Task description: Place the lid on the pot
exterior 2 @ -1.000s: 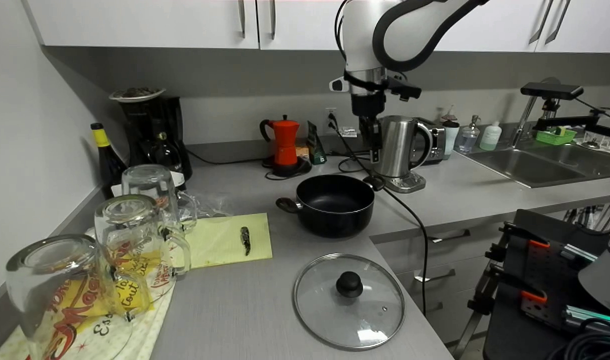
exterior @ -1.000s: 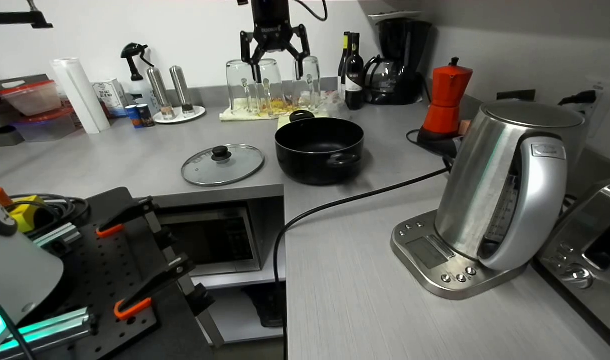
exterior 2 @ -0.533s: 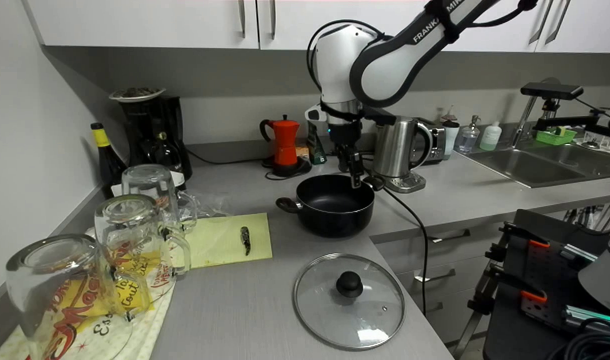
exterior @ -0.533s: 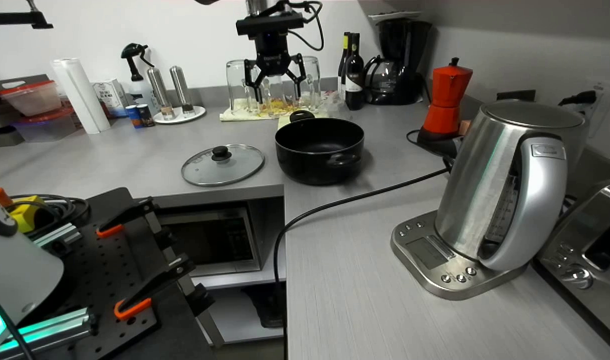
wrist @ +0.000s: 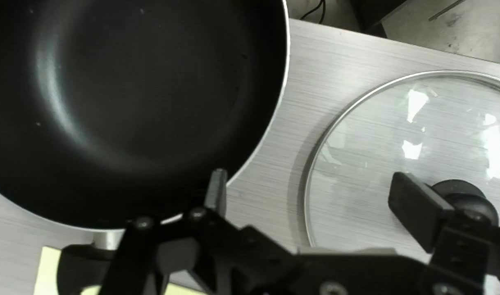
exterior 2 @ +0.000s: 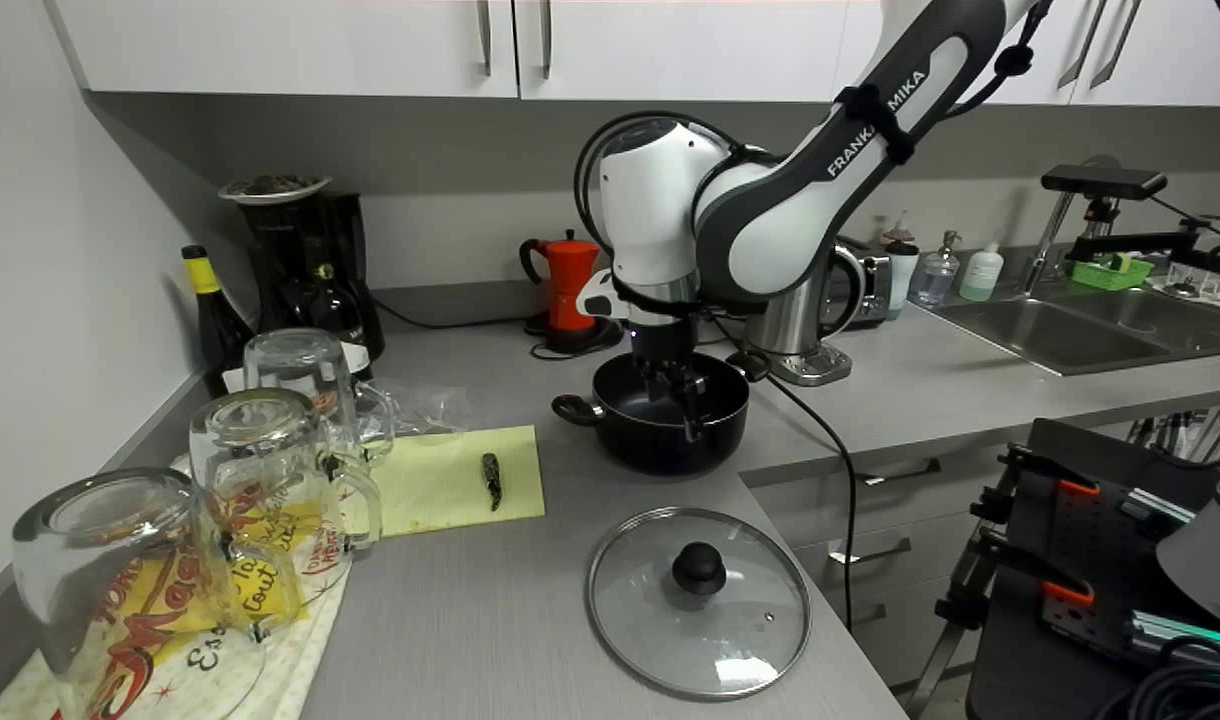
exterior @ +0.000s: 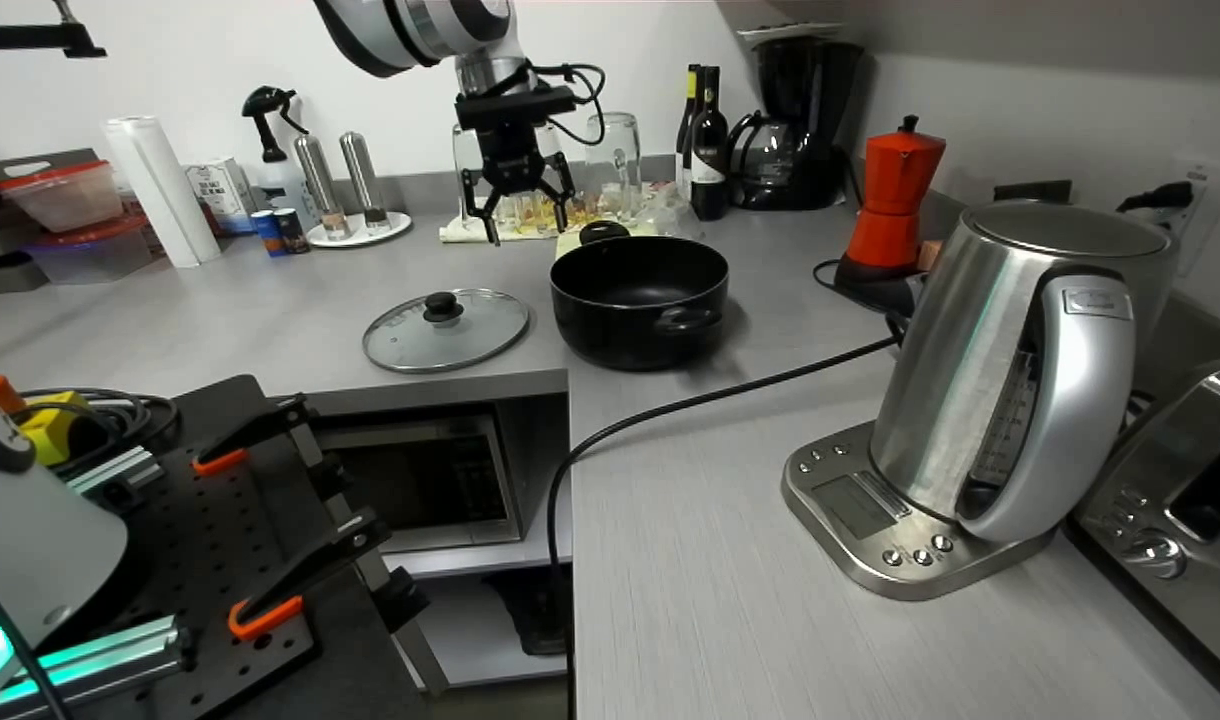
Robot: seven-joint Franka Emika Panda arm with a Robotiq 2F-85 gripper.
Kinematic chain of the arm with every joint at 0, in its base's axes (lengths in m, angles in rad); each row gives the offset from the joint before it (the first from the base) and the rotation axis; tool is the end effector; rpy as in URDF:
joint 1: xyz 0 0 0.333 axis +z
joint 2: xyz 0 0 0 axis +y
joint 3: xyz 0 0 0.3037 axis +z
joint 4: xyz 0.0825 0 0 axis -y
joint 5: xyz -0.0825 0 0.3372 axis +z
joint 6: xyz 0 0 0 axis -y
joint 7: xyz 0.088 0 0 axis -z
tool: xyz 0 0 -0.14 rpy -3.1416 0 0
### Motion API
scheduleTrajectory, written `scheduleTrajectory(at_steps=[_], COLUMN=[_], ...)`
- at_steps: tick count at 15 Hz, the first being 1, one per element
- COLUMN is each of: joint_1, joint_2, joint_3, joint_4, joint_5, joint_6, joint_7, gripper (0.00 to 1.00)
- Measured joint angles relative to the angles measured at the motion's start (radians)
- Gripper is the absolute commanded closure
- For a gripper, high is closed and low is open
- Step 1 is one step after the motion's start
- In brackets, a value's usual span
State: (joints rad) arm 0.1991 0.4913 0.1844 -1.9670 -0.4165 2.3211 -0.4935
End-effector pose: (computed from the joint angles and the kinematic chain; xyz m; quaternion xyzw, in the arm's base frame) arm 0.5302 0.1941 0.2070 0.8296 0.5465 -0.0634 0.0954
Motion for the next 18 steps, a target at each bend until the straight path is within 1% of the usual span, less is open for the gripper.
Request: scheduleTrajectory(at_steps=[3, 6, 12, 18], joint_1=[0.026, 0.039, 0.043, 0.043], joint_2=[0.029, 0.047, 0.061, 0.063], joint_3=[0.015, 0.033, 0.063, 0.093], joint_4=[-0.007, -0.024, -0.082, -0.146], joint_5=[-0.034, -0.048, -0.05, -0.047], joint_6=[0.029, 0.062, 0.127, 0.138], joint_7=[-0.021, -0.053, -0.116, -0.156], gripper=[0.0, 0.0, 0.0, 0.0])
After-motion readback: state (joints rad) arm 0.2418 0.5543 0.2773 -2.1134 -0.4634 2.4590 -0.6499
